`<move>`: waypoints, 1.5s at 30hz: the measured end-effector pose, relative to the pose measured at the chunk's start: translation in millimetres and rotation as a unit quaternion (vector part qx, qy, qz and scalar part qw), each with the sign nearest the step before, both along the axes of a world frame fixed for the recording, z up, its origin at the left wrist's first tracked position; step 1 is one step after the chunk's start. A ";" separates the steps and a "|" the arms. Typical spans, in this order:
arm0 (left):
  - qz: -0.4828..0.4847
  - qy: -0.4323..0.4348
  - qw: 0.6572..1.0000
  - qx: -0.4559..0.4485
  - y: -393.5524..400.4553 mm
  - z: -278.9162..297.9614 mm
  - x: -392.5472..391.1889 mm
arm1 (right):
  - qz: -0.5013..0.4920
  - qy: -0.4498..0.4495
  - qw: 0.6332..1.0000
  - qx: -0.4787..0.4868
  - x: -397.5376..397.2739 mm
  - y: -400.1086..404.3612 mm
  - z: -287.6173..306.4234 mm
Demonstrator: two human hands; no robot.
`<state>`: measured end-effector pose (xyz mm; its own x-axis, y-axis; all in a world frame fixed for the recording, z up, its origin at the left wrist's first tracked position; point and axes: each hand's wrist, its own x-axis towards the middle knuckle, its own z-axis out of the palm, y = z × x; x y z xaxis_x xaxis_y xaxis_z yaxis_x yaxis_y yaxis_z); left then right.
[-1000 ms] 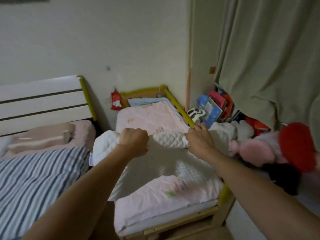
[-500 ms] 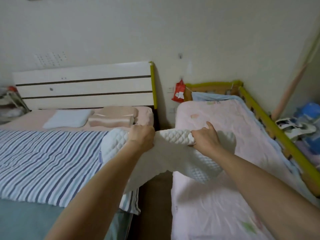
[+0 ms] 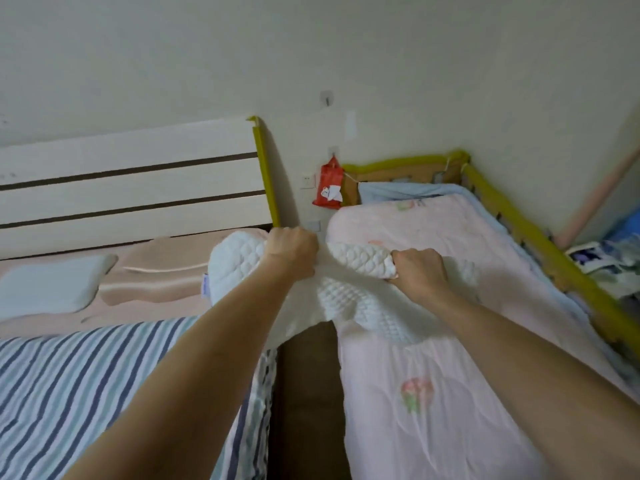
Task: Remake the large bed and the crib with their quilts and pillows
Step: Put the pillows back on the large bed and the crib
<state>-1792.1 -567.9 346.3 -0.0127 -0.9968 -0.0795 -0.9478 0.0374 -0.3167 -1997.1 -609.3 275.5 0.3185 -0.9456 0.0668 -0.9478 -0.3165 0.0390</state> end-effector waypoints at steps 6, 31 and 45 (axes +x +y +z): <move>-0.125 0.017 0.992 0.010 -138.1 -35.6 -2.9 | -0.137 0.020 0.989 0.047 -7.2 -75.7 -22.1; -0.178 0.218 0.927 0.248 -546.2 -131.9 -131.9 | -0.447 0.004 0.893 0.056 -92.7 -388.7 -98.6; -0.011 0.345 0.820 0.457 -746.0 -305.2 -188.1 | -0.383 0.121 0.911 0.091 -155.8 -634.8 -229.2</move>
